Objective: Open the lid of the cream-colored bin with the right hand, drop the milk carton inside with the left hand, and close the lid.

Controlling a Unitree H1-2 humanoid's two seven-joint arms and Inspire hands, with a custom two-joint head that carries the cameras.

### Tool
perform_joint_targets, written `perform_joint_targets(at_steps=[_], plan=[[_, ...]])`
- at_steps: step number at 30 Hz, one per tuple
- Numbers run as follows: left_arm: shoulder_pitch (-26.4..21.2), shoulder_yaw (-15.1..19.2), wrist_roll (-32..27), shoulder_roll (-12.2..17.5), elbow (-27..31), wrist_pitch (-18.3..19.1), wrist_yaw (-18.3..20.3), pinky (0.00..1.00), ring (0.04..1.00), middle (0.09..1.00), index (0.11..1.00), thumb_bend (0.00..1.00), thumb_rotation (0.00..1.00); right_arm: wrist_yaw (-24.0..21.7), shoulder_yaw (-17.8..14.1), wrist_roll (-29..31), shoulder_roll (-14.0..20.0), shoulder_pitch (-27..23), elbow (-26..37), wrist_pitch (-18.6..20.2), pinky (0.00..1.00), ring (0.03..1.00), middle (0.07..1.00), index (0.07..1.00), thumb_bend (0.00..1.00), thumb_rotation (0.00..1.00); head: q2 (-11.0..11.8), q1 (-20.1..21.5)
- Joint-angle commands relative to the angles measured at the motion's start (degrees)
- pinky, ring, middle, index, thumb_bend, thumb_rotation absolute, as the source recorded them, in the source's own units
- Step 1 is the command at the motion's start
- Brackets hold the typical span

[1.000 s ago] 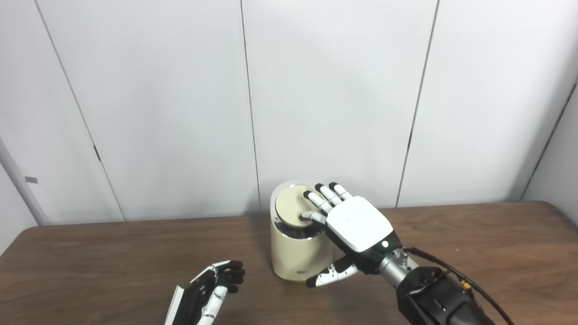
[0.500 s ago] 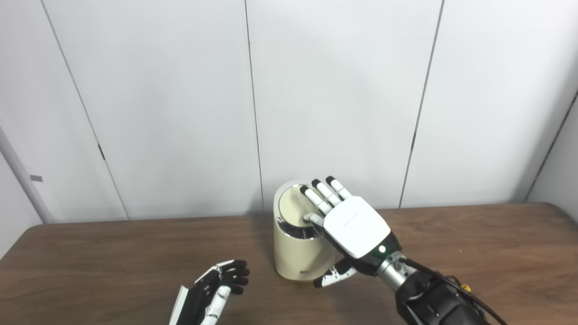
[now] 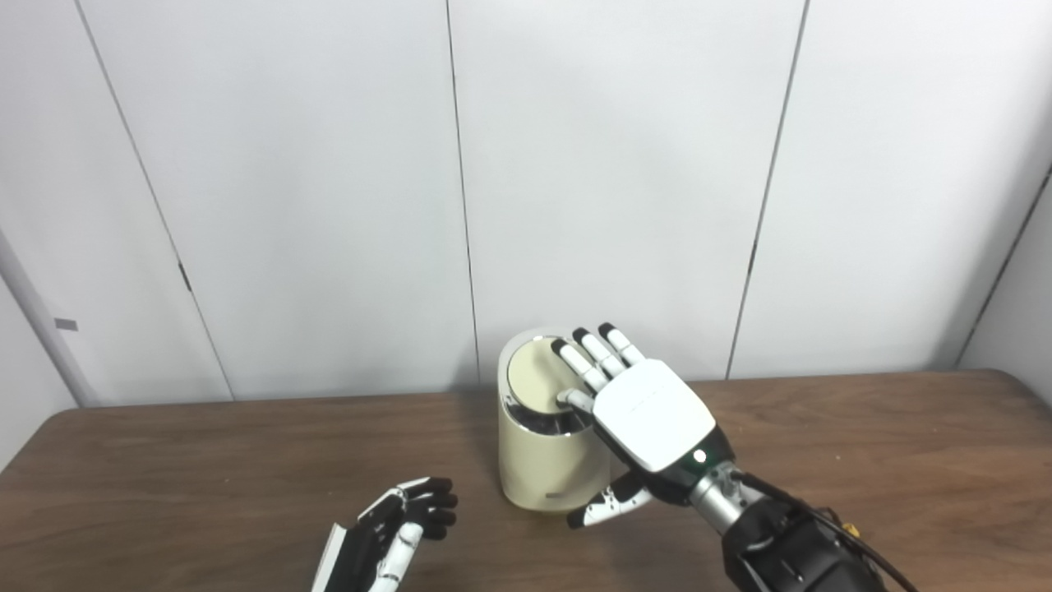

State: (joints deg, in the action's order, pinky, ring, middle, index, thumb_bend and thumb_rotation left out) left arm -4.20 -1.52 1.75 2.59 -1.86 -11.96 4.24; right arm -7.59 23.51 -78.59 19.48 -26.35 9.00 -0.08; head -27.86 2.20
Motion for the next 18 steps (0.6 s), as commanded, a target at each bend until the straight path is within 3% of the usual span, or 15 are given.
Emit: perform_joint_targets(at_steps=[1,3,7,9,18], plan=[[0.46,0.04,-0.16,-0.08,-0.03,-1.3,-0.44,0.63,0.66,0.696,0.735,0.49,0.77,-1.14,-1.02,1.57,0.76,-0.18,-0.32,-0.06,1.0,1.0,1.0,0.75,0.79,0.7,-0.08,0.01],[0.53,0.1,0.5,-0.06,0.08,-1.43,-0.8,0.63,0.667,0.696,0.732,0.49,0.77,-0.64,-1.85,3.05,0.41,-0.06,0.03,0.17,1.0,1.0,1.0,0.771,0.78,0.7,-0.09,0.03],[0.67,0.14,0.84,-0.15,0.57,-1.12,-1.04,0.62,0.698,0.7,0.727,0.46,0.77,0.86,-3.57,5.14,-0.83,0.5,0.49,1.28,1.0,1.0,1.0,0.937,0.75,0.7,-0.2,0.0],[0.76,0.12,0.75,-0.21,0.87,-0.56,-0.97,0.63,0.706,0.702,0.727,0.46,0.77,2.83,-4.92,7.09,-1.75,0.9,0.34,1.31,1.0,1.0,1.0,0.977,0.75,0.7,-0.25,-0.06],[0.96,-0.01,1.41,-0.04,1.04,-0.76,-1.0,0.64,0.71,0.708,0.728,0.47,0.78,4.43,-7.56,8.86,-3.2,1.51,1.13,1.83,1.0,1.0,1.0,1.0,0.73,0.71,-0.22,-0.22]])
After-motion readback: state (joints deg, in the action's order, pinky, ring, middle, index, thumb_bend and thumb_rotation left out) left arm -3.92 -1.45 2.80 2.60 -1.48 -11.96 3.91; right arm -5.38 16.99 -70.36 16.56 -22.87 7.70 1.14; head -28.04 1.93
